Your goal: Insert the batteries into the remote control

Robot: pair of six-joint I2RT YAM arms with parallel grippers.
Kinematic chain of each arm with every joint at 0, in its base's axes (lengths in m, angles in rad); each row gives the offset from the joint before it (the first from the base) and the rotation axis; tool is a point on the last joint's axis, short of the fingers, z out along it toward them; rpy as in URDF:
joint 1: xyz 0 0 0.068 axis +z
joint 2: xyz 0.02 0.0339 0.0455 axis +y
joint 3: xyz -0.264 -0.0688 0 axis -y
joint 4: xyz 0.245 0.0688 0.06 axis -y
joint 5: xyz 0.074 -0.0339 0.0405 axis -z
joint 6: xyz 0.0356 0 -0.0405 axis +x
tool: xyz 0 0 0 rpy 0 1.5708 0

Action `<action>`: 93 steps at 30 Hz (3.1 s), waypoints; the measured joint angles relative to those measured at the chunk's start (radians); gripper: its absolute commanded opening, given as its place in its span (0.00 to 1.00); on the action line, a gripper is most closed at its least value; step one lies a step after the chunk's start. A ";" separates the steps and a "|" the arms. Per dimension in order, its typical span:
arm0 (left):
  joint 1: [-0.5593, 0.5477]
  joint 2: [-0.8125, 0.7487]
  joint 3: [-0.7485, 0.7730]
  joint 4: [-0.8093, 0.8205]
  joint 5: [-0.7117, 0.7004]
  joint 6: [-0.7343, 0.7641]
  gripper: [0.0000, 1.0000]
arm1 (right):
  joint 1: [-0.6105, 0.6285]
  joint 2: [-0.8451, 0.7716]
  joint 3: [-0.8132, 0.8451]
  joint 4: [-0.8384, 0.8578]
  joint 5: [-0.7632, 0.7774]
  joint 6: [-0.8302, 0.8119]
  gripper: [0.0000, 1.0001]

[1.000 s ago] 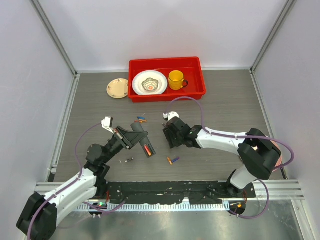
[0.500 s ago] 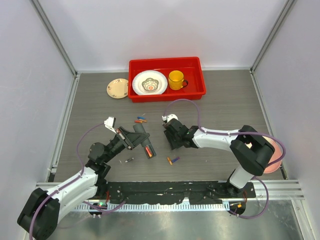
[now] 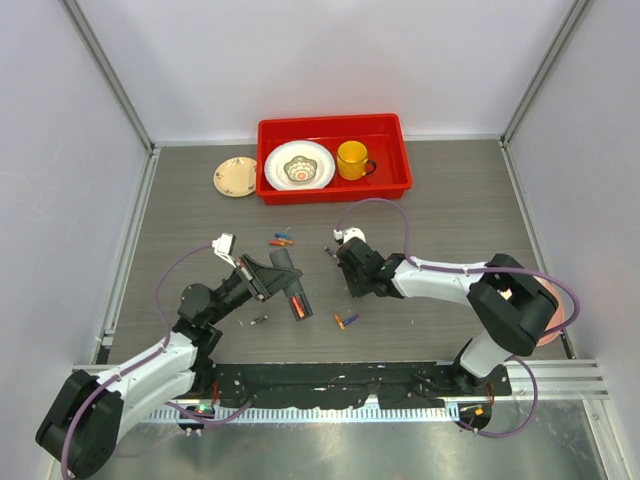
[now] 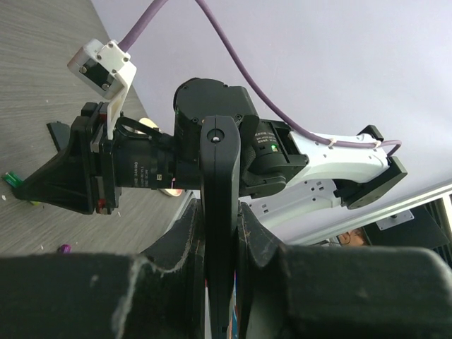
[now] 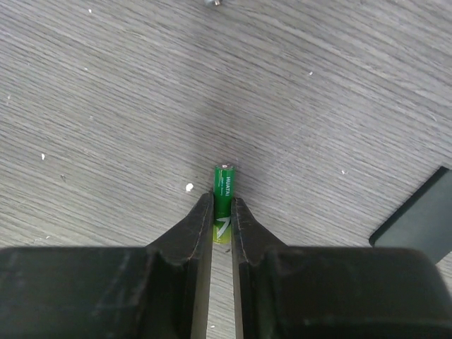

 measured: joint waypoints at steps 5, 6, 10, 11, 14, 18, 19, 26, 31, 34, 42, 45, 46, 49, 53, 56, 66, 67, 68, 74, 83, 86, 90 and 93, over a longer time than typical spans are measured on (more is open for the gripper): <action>0.000 0.021 0.000 0.020 0.016 0.002 0.00 | 0.000 -0.014 -0.009 -0.019 0.008 0.000 0.10; 0.000 0.024 0.000 0.023 0.018 0.002 0.00 | 0.000 -0.015 -0.009 -0.022 0.011 -0.001 0.10; 0.002 0.026 0.000 0.024 0.022 0.002 0.00 | 0.000 -0.018 -0.009 -0.033 0.027 -0.003 0.03; 0.002 0.026 0.000 0.024 0.023 0.004 0.00 | 0.000 -0.018 -0.009 -0.037 0.032 -0.003 0.01; 0.002 0.022 0.000 0.023 0.022 0.005 0.00 | 0.000 -0.018 -0.006 -0.050 0.053 -0.001 0.01; 0.002 0.015 0.000 0.022 0.022 0.006 0.00 | 0.000 -0.018 0.004 -0.082 0.074 0.002 0.01; 0.002 0.013 0.000 0.022 0.022 0.006 0.00 | 0.000 -0.018 0.008 -0.090 0.077 0.003 0.01; 0.002 0.011 0.000 0.022 0.023 0.008 0.00 | -0.001 -0.018 0.027 -0.109 0.079 0.001 0.01; 0.002 0.005 0.000 0.021 0.025 0.009 0.00 | -0.001 -0.018 0.049 -0.113 0.074 -0.067 0.01; 0.002 0.003 0.000 0.022 0.027 0.010 0.00 | -0.001 -0.018 0.058 -0.080 0.080 -0.183 0.01; 0.002 -0.003 0.000 0.037 0.051 0.005 0.00 | -0.035 -0.005 -0.009 0.146 -0.017 -0.790 0.01; 0.002 -0.029 0.000 0.040 0.051 0.005 0.00 | -0.064 0.029 -0.015 0.175 -0.082 -0.969 0.01; 0.002 -0.042 -0.002 0.041 0.051 0.005 0.00 | -0.073 0.040 -0.016 0.182 -0.103 -1.022 0.01; 0.002 -0.072 -0.007 0.041 0.049 0.008 0.00 | -0.090 0.050 -0.019 0.196 -0.166 -1.148 0.01; 0.002 -0.091 -0.008 0.041 0.047 0.013 0.00 | -0.093 0.050 -0.035 0.220 -0.216 -1.268 0.01; 0.002 -0.090 -0.008 0.041 0.047 0.013 0.00 | -0.092 0.048 -0.051 0.252 -0.230 -1.316 0.09; 0.002 -0.065 -0.009 0.045 0.048 0.013 0.00 | -0.094 0.037 -0.047 0.294 -0.223 -1.291 0.66; 0.002 -0.065 -0.009 0.045 0.047 0.013 0.00 | -0.094 0.035 -0.048 0.293 -0.224 -1.283 0.67; 0.002 -0.065 -0.010 0.045 0.048 0.013 0.00 | -0.094 0.033 -0.050 0.298 -0.221 -1.271 0.68; 0.002 -0.089 -0.015 0.043 0.047 0.013 0.00 | -0.094 -0.067 -0.096 0.321 -0.164 -1.092 0.82; 0.002 -0.115 -0.018 0.016 0.035 0.013 0.00 | -0.183 -0.031 0.367 0.082 0.100 -0.265 0.99; 0.002 -0.114 -0.021 0.010 0.029 0.013 0.00 | -0.218 -0.029 0.348 0.036 0.143 -0.024 0.95; 0.002 -0.111 -0.021 -0.002 0.028 0.013 0.00 | -0.191 0.013 0.279 -0.037 0.186 0.210 0.85; 0.002 -0.105 -0.021 -0.009 0.028 0.013 0.00 | -0.168 0.094 0.274 -0.072 0.200 0.294 0.83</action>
